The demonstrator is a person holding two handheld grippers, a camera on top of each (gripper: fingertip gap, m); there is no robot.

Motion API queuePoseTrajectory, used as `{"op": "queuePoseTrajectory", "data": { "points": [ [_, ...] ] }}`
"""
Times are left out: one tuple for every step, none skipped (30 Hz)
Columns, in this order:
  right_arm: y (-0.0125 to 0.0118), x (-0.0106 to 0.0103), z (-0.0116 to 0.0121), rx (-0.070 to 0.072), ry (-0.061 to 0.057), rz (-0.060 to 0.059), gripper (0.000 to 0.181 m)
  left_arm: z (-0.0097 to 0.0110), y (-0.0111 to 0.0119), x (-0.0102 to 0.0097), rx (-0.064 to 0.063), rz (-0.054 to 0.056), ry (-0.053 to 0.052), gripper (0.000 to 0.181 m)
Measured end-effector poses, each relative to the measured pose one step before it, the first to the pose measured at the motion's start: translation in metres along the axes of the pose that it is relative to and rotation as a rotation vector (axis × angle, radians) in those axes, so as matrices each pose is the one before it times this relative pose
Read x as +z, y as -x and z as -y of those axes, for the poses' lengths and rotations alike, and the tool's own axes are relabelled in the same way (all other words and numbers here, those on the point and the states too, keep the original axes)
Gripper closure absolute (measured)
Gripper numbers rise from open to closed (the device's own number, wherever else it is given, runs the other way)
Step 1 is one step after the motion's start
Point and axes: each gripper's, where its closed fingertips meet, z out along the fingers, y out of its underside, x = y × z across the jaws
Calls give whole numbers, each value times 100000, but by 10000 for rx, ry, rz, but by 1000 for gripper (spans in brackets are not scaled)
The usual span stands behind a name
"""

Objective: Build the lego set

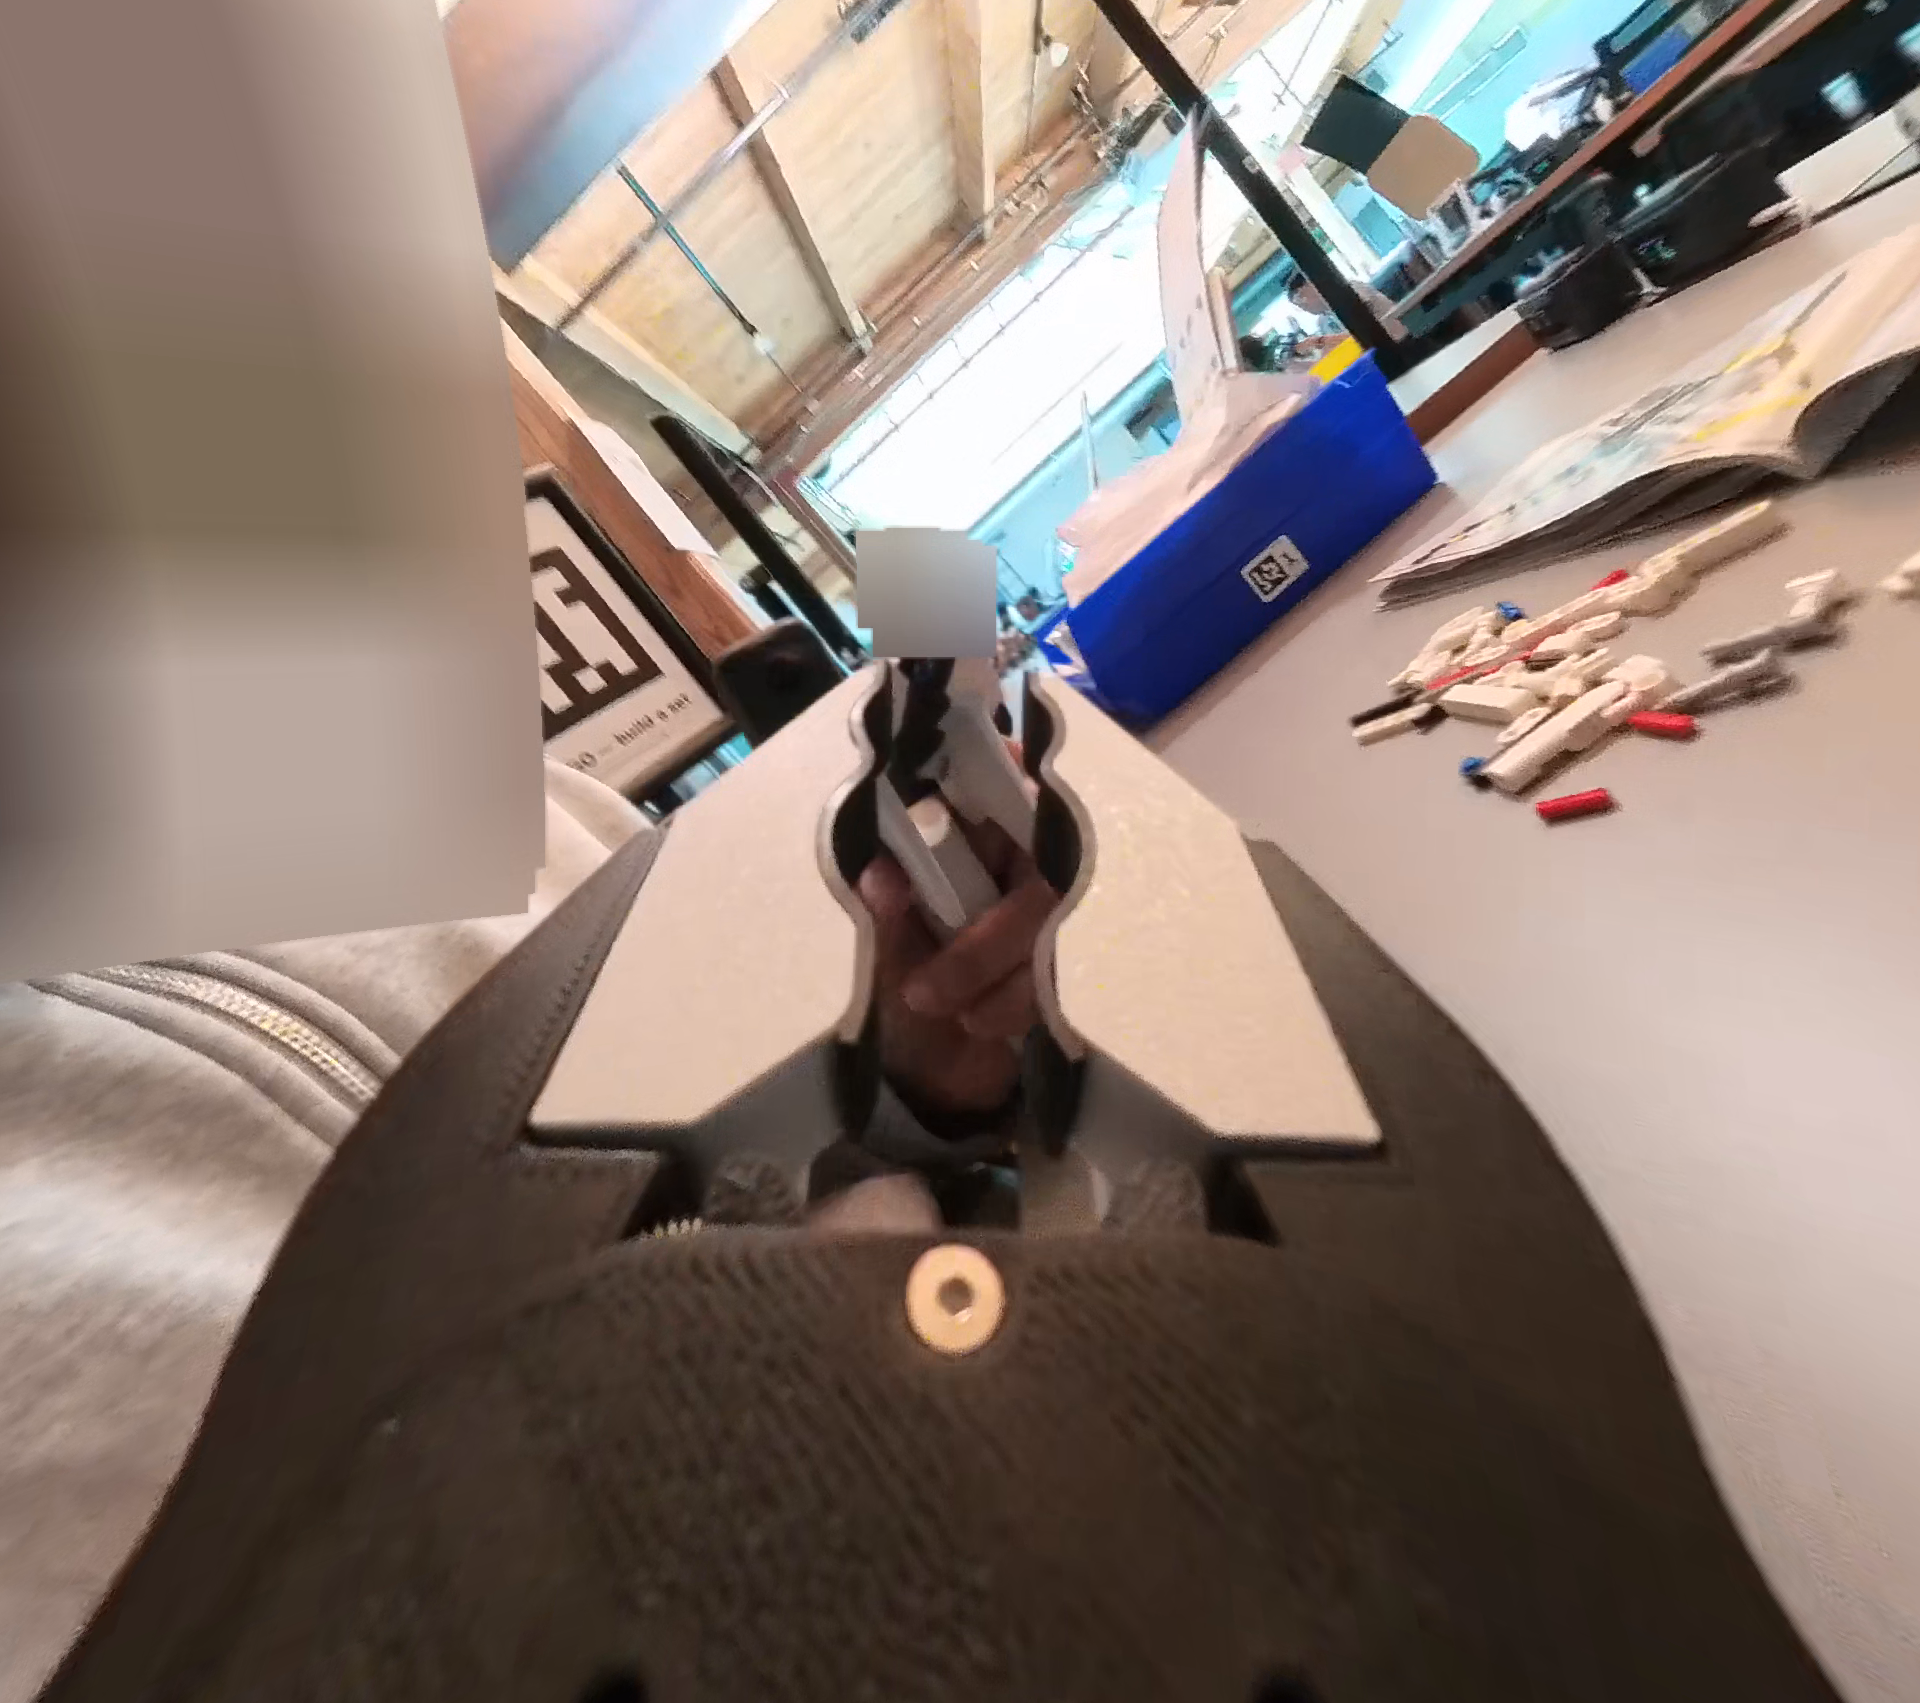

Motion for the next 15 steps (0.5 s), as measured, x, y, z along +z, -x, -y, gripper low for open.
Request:
{"op": "queuePoseTrajectory", "data": {
  "points": [
    [11,109,-44,253,-65,111,158,-135,-134,124,359,142,92,173],
    [56,112,-104,100,20,72,159,-26,-61,99,288,138,32,173],
    [44,99,-148,-23,78,14,159,-7,115,42,199,196,2,173],
    [37,68,-121,-90,72,-34,160,16,130,17,94,140,-9,173],
    [76,52,-64,-96,32,-12,160,-26,45,26,-6,24,20,173],
    [60,44,-37,-40,1,12,160,-29,50,25,-41,9,26,173],
    [80,40,-29,31,-9,58,160,-16,83,5,-40,34,7,173],
    [83,35,-3,85,-17,94,161,-18,22,26,-21,2,17,173],
    [29,24,15,119,-34,80,161,-17,-17,14,7,-3,14,173],
    [36,-4,66,141,-60,85,161,-3,-31,-1,31,5,-2,173],
    [22,-34,131,160,-91,100,162,-6,-55,7,45,-4,10,173],
    [13,-71,177,166,-124,93,162,-31,-88,31,63,-11,27,173],
    [5,-83,187,162,-131,79,162,-38,-73,43,93,12,35,173],
    [16,-76,159,149,-101,68,162,-35,-112,47,153,26,34,173],
    [14,-37,86,145,-62,55,162,-59,-186,78,215,18,55,173]
  ]
}}
